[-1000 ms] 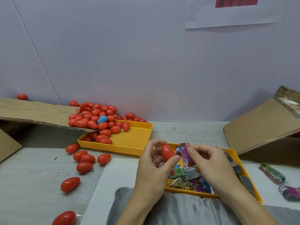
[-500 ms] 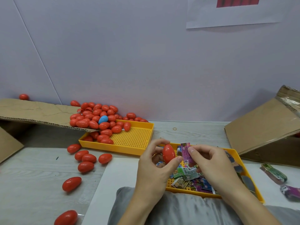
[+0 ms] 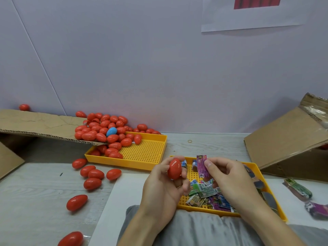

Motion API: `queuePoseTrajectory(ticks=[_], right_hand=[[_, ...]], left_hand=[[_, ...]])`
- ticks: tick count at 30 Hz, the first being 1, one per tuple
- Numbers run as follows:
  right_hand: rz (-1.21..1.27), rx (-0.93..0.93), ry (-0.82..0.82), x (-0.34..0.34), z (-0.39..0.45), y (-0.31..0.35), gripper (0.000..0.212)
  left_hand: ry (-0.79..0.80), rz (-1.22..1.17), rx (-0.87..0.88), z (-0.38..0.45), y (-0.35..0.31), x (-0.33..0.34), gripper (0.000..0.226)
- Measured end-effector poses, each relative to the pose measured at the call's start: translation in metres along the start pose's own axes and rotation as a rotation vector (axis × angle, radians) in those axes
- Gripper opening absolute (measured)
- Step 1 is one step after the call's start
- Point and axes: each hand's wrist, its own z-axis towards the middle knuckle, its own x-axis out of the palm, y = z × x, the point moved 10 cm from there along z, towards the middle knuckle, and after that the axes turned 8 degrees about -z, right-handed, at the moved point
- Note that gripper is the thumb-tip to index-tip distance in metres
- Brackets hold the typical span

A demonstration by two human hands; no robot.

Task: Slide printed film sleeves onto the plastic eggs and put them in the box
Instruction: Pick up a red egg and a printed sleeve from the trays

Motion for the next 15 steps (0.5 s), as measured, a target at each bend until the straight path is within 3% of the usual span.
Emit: queuePoseTrajectory(ticks=[3,9,15], right_hand=[[-0.027,-0.008,0.019,0.002,-0.001,0.003,0.019],[-0.047,-0.093,0.044,0.007,-0.005,0.019,0.015],[-0.108,-0.165,0.054,0.013,-0.010,0.030,0.016]], left_hand=[[0.027,0.073,0.024,0.001,0.000,0.003,0.012],[-0.106,0.440,0.168,0.002,-0.005,-0.009,0.026],[-0.218,0.658,0.323,-0.005,-0.023,-0.014,0.013]])
